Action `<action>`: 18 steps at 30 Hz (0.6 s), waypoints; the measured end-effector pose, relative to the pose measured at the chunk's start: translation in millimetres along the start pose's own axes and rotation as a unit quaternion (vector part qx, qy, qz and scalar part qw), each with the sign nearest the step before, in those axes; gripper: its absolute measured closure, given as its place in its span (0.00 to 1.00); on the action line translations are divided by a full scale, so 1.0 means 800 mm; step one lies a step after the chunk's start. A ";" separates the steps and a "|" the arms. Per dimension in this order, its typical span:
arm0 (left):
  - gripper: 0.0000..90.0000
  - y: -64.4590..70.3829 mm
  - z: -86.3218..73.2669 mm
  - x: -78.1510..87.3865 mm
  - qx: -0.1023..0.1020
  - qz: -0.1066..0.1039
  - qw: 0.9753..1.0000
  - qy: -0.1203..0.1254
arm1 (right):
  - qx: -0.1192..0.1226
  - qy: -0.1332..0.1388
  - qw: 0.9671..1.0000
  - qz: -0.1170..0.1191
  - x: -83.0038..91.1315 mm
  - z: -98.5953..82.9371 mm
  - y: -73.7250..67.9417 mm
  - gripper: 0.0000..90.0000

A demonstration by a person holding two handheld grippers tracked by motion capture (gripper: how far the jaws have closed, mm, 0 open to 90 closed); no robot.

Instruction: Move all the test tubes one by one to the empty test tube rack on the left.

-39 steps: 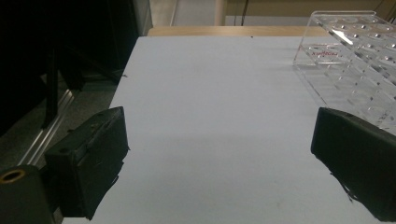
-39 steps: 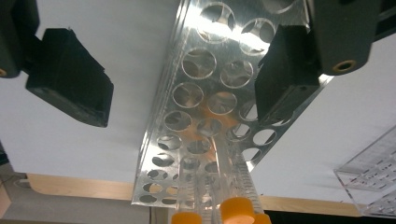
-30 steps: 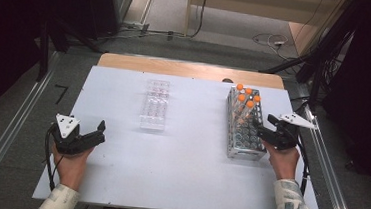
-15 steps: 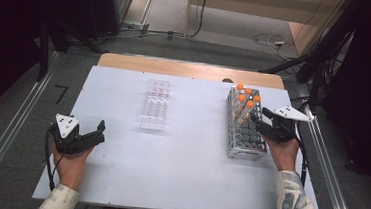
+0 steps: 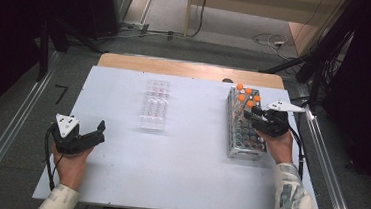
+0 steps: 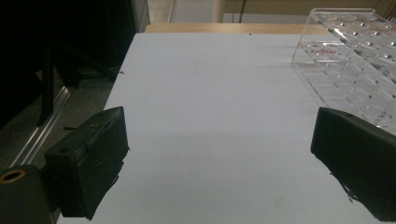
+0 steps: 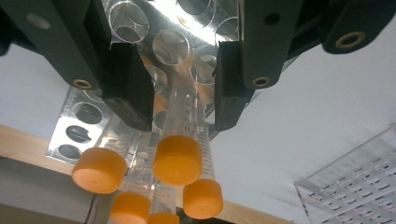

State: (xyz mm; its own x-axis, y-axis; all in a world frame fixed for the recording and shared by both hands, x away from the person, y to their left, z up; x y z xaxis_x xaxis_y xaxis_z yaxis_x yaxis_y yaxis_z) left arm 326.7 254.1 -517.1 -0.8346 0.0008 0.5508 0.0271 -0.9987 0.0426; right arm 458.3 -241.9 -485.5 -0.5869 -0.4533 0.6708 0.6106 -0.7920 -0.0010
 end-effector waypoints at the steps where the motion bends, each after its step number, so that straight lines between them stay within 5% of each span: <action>1: 0.05 0.000 0.000 0.000 -0.001 -0.001 1.000 -0.001 | 0.001 -0.002 1.000 0.005 -0.002 0.000 0.000 0.64; 18: 0.05 0.002 -0.001 -0.001 -0.002 -0.003 1.000 -0.003 | 0.008 -0.016 1.000 0.013 -0.016 0.000 0.002 0.79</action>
Point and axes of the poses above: each handheld gripper's, and its own axes: x roughly backward along the jaws, z roughly out of its top, y roughly to its right, the point moved 9 cm from there along -x, roughly forward along the jaws, and after that the axes turned 10 degrees about -y, right-handed, at the moved point
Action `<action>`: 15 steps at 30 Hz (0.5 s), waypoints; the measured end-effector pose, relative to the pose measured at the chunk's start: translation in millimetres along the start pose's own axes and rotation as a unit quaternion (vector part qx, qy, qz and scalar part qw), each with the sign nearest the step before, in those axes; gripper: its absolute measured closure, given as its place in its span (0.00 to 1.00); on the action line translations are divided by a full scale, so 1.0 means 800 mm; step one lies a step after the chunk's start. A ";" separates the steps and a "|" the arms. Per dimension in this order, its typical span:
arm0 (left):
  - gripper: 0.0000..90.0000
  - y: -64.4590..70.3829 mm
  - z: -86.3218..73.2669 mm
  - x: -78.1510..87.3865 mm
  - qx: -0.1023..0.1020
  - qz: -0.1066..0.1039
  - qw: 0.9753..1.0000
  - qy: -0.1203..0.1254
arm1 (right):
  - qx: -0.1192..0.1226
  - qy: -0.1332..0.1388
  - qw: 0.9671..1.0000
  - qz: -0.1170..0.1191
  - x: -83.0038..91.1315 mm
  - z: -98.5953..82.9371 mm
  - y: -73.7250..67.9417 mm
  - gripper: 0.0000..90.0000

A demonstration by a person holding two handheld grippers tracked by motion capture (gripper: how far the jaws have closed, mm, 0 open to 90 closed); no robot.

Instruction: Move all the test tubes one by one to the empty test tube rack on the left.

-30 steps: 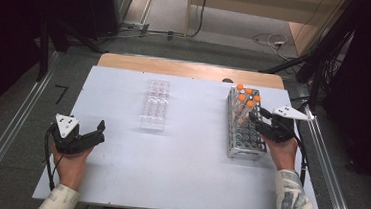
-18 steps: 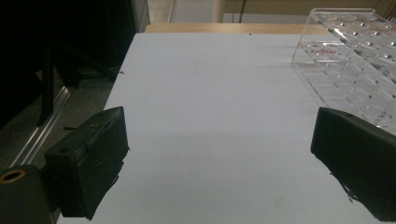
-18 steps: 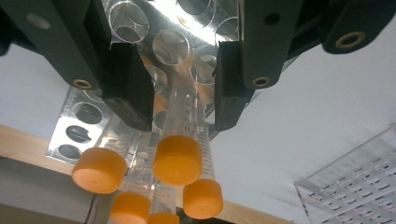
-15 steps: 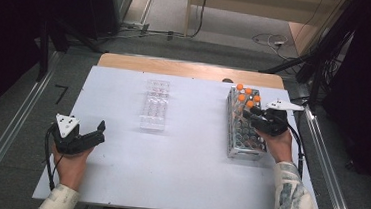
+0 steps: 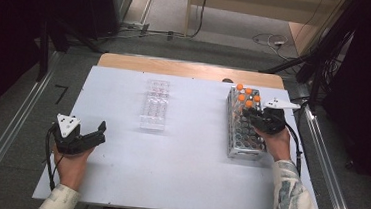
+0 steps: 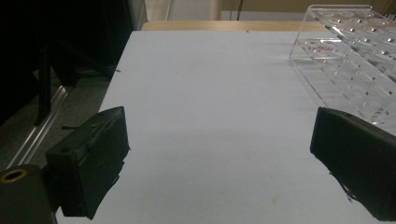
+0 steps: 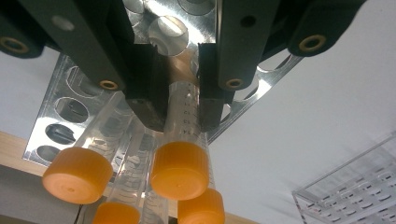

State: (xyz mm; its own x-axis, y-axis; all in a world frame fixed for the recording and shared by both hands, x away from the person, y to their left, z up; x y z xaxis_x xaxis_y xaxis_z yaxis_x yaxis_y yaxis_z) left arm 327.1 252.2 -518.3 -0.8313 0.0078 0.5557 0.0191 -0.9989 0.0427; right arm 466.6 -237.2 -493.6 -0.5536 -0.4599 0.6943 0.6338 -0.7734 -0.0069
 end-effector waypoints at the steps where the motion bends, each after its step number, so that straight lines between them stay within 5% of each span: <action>1: 0.05 0.000 0.000 0.000 0.000 0.000 1.000 0.000 | 0.001 0.000 1.000 -0.001 0.001 0.000 0.000 0.79; 15: 0.05 0.001 0.000 0.000 -0.002 0.000 1.000 0.000 | -0.015 0.065 0.998 -0.004 0.042 0.025 0.004 0.81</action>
Point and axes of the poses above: each handheld gripper's, and its own axes: x roughly backward along the jaws, z roughly out of its top, y roughly to its right, the point moved 9 cm from there along -x, roughly forward along the jaws, and after that the axes turned 10 degrees about -y, right-handed, at the moved point
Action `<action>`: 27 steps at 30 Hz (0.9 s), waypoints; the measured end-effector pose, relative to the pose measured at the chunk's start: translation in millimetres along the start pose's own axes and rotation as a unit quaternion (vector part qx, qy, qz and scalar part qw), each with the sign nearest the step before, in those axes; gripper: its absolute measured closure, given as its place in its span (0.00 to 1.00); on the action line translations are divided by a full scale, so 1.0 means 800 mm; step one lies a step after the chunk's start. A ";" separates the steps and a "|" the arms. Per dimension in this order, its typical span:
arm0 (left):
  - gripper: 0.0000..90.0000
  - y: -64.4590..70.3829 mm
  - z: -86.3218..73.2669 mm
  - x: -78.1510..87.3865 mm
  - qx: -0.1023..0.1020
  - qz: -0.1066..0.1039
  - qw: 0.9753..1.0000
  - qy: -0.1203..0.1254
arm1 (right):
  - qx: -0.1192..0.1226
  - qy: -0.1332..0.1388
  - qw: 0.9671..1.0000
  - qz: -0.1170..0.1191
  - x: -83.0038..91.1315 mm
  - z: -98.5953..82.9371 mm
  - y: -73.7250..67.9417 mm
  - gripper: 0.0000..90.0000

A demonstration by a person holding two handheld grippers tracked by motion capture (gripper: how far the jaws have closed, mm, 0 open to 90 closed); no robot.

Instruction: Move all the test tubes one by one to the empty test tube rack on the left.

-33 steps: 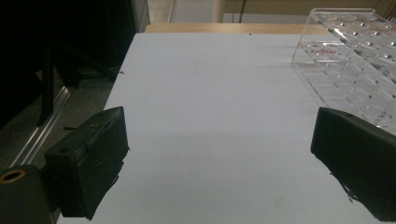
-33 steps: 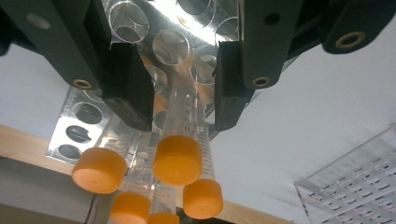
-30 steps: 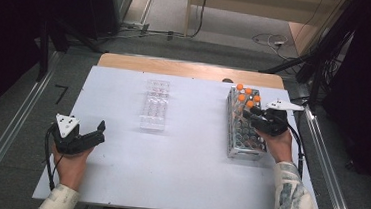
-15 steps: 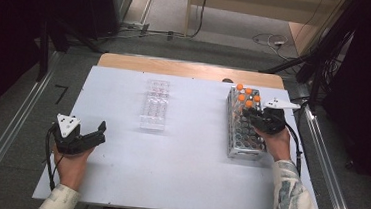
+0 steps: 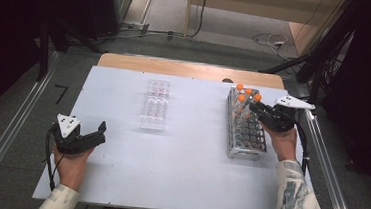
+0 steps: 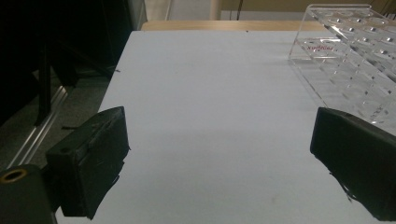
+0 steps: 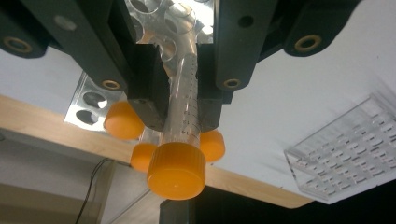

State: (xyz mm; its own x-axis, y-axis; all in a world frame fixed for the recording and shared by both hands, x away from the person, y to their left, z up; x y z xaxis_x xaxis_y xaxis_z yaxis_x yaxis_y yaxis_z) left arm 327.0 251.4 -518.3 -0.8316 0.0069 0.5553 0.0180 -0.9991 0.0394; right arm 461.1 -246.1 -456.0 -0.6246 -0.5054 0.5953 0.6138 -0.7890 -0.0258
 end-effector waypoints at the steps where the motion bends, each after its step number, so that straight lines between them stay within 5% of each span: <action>1: 0.05 0.000 0.000 0.000 0.000 0.000 1.000 0.000 | 0.002 0.003 1.000 -0.002 0.002 0.002 0.000 0.81; 4: 0.05 0.001 0.000 0.000 0.000 0.001 1.000 -0.002 | 0.006 0.013 1.000 -0.001 0.012 0.011 -0.005 0.81; 13: 0.05 0.020 0.011 0.005 -0.005 -0.037 0.999 -0.019 | 0.018 0.014 1.000 0.008 0.032 0.025 -0.026 0.81; 27: 0.06 0.063 0.034 0.013 -0.035 -0.075 0.996 -0.022 | 0.059 0.002 0.997 0.046 0.015 0.033 -0.097 0.81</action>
Point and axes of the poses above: each handheld gripper's, and its own axes: x roughly backward along the jaws, z roughly out of its top, y roughly to its right, the point moved 9 cm from there along -x, roughly forward along the jaws, and after that the axes turned 10 degrees about -y, right-handed, at the moved point
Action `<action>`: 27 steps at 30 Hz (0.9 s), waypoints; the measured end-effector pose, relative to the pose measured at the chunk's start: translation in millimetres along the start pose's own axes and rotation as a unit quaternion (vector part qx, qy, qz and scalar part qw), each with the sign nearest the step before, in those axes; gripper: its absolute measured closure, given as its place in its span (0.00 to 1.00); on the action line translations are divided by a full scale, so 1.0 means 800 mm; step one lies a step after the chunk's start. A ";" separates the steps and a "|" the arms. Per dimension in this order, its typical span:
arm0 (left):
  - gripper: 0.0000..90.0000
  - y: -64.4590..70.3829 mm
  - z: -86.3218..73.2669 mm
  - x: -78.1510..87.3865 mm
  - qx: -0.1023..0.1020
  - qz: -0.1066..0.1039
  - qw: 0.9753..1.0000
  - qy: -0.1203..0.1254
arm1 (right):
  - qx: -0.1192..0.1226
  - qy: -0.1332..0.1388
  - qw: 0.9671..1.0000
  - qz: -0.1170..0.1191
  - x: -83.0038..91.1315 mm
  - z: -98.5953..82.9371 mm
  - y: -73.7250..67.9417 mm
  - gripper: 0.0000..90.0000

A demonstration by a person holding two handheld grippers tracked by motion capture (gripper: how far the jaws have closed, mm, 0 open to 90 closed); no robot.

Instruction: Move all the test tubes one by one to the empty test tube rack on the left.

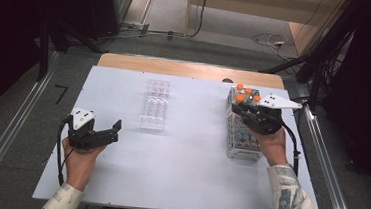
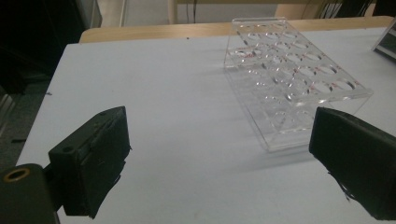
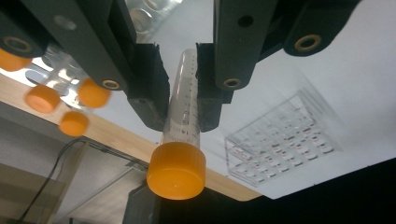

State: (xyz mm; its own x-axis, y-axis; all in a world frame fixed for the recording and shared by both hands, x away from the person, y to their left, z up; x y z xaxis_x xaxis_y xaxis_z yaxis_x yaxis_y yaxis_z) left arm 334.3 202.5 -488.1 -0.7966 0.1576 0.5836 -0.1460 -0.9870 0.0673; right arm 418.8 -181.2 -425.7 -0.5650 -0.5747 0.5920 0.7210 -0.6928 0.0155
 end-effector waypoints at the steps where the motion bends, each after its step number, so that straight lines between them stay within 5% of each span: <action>1: 0.06 0.000 0.000 0.000 0.000 0.000 1.000 0.000 | 0.002 0.000 1.000 0.004 -0.002 0.001 -0.006 0.81; 14: 0.06 0.028 0.020 -0.014 0.007 -0.040 0.999 -0.006 | 0.052 -0.020 0.997 0.052 -0.047 0.013 -0.086 0.81; 27: 0.09 0.084 0.040 -0.021 -0.026 -0.089 0.996 0.003 | 0.094 -0.058 0.990 0.087 -0.098 0.005 -0.149 0.81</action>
State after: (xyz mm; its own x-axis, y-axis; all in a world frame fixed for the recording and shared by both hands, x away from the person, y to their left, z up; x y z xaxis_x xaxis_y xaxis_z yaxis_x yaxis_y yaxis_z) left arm 356.9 132.7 -467.6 -0.7587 0.3303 0.5616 -0.3150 -0.9405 0.1275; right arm 378.9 -52.1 -470.9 -0.3841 -0.6165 0.6873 0.8712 -0.4885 0.0487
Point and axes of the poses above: each handheld gripper's, and its own axes: x roughly backward along the jaws, z roughly out of its top, y roughly to its right, the point moved 9 cm from there along -x, roughly forward along the jaws, and after that the axes turned 10 degrees about -y, right-handed, at the moved point
